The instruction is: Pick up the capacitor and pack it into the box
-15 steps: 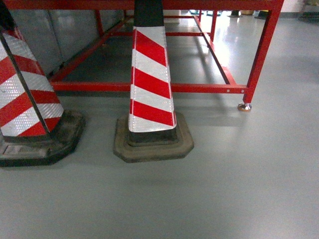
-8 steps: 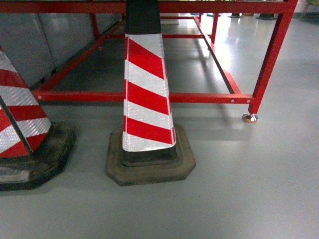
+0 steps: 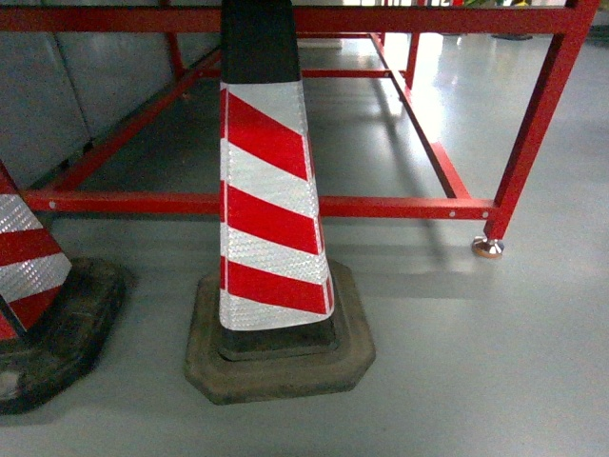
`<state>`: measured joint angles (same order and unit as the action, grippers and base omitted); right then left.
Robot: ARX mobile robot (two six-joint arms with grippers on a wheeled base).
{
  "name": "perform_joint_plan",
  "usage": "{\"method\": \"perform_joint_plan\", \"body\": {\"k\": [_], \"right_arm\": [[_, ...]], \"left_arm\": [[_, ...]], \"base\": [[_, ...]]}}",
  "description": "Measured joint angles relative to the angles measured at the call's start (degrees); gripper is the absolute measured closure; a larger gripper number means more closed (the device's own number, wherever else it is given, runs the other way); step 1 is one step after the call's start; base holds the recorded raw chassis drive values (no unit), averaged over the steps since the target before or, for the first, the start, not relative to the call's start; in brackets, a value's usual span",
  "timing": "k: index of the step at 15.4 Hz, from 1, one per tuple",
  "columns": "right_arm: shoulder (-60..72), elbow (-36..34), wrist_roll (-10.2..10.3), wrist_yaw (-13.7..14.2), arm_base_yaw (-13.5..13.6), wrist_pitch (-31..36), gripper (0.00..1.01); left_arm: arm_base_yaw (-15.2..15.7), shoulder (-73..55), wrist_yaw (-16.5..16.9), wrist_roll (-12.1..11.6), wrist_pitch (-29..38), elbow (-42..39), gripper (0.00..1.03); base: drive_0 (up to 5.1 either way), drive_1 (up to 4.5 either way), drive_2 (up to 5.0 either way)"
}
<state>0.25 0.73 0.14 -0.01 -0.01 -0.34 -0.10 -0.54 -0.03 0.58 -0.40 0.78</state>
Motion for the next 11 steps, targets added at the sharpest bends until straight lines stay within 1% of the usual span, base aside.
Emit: {"method": "perform_joint_plan", "body": {"k": [1,11], "right_arm": [[-0.02,0.0,0.0,0.0,0.0,0.02,0.03],[-0.02,0.0,-0.09,0.0,0.0,0.04,0.03]], "left_arm": [[0.0,0.0,0.0,0.0,0.0,0.0,0.59],[0.0,0.0,0.02,0.02,-0.04,0.0,0.59]], "base": [[0.1,4.15,-3.9],[0.0,0.0,0.0]]}}
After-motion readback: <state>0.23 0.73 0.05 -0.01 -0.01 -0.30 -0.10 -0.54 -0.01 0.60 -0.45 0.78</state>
